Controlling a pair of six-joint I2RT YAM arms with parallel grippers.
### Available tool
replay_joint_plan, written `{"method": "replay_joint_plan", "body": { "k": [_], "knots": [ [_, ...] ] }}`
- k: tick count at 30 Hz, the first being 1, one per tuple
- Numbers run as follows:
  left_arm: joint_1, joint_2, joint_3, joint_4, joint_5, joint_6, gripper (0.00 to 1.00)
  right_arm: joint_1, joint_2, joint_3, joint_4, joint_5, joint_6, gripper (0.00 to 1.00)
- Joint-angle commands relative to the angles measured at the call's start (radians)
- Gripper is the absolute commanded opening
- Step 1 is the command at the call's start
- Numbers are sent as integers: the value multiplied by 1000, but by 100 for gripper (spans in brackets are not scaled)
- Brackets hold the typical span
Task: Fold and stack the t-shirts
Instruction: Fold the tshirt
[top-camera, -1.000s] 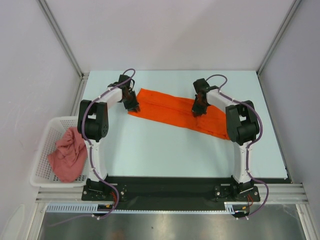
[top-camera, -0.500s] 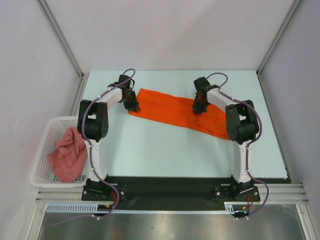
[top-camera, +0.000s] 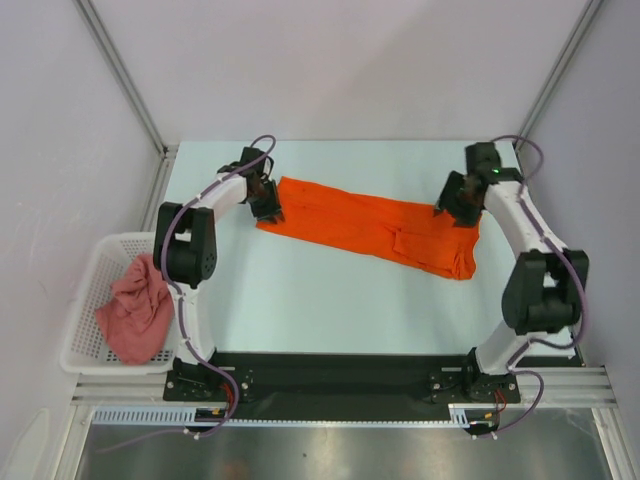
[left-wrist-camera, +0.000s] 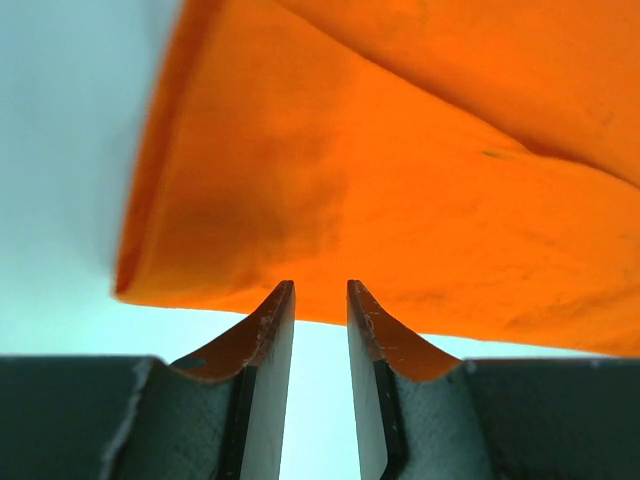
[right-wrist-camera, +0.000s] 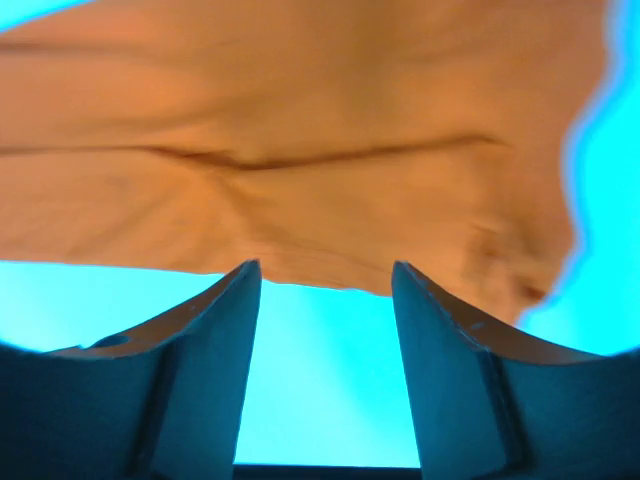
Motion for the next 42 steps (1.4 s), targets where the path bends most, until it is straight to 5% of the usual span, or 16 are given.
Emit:
{"method": "replay_joint_plan", "body": {
  "k": [1,9,15,19,27,35,42],
  "knots": [
    [-42,-50,21,7,31,2,33,-68,-111,-118,-75,-29,-85,64],
    [-58,-4,26,29,87,-24,32,-249,-205,-310,20,-99,-104,67],
    [-58,12,23,29,107,-21,32,-261,-87,-281,74,-119,-124,63],
    [-58,9,16,31,111,-17,32,-281,-38,-269,145,-179,-111,51],
    [-58,10,19,31,120,-17,32,-289,71,-227,211,-222,-108,54],
    [-58,15,21,29,113,-9,32,-289,109,-215,235,-231,-96,32],
    [-58,10,18,26,107,-4,32,-289,140,-223,254,-236,-104,38]
  ]
}}
